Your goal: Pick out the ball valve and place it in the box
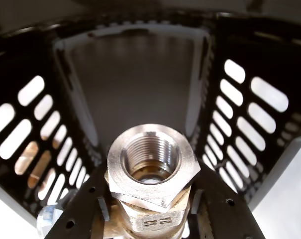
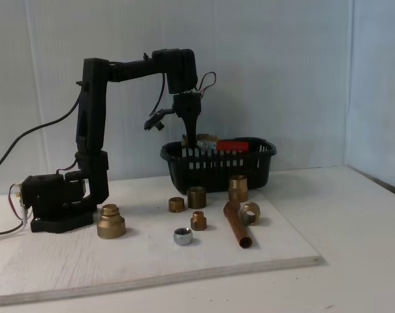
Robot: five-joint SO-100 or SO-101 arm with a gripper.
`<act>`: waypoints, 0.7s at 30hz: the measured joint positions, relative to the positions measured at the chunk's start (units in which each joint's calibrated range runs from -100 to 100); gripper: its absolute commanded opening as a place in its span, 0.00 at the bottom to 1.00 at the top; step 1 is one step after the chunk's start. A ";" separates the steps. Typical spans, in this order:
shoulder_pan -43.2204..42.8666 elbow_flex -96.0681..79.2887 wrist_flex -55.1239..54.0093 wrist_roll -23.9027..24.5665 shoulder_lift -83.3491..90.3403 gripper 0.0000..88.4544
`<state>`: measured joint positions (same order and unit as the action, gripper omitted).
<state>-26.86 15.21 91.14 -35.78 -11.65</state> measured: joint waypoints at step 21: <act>0.00 0.54 -0.77 -0.15 -7.88 0.02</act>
<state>-26.86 15.75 90.37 -35.93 -19.53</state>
